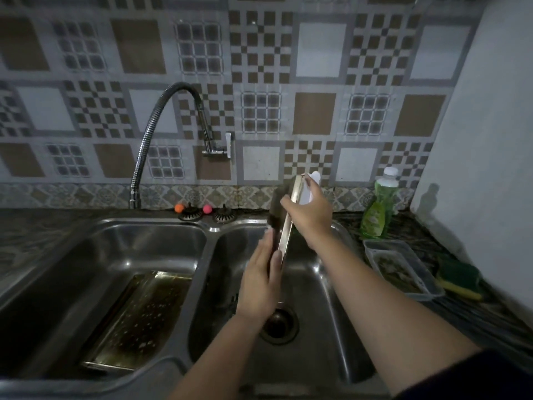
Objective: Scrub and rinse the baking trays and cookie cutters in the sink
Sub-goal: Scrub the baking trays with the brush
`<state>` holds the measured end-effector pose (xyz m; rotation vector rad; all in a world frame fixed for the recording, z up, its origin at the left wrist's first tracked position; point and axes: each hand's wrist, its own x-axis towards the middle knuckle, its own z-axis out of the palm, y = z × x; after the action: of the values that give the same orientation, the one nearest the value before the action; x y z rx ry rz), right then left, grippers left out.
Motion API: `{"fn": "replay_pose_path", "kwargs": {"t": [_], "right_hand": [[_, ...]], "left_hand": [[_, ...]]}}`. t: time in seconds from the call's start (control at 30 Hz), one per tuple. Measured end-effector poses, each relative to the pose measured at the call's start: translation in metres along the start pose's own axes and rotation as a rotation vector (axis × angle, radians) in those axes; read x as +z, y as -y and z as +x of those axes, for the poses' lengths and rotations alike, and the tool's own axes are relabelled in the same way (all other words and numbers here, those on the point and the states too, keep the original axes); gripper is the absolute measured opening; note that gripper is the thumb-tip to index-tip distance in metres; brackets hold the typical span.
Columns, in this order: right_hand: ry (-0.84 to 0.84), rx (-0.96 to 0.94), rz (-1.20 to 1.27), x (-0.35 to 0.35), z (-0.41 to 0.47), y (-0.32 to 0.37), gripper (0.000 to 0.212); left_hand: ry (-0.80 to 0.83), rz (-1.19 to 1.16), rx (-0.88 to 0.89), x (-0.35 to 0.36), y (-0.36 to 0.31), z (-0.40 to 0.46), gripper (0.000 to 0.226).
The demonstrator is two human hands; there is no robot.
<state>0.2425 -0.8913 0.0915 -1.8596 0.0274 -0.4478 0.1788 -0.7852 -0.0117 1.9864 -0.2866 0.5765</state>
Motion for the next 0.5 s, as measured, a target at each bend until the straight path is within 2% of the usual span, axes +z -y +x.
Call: {"fn": "replay_pose_path", "kwargs": {"t": [0.1,0.23,0.37,0.43,0.5], "right_hand": [[0.042,-0.029,0.094,-0.012,-0.004,0.0,0.065],[0.064,-0.03,0.201,-0.025,-0.012,-0.004,0.064],[0.079,-0.019,0.239,-0.035,-0.018,-0.014,0.063],[0.064,-0.007,0.209,-0.043,-0.018,-0.019,0.064],[0.073,-0.014,0.074,-0.054,-0.013,-0.026,0.069]], "left_hand": [[0.052,-0.006,-0.297,-0.019,0.014,0.013,0.051],[0.167,-0.084,-0.48,-0.039,0.029,0.023,0.061],[0.202,-0.31,-0.495,-0.041,0.03,0.015,0.067],[0.126,-0.398,-0.452,-0.037,0.032,0.012,0.07],[0.056,-0.442,-0.407,-0.033,0.032,0.01,0.07]]}}
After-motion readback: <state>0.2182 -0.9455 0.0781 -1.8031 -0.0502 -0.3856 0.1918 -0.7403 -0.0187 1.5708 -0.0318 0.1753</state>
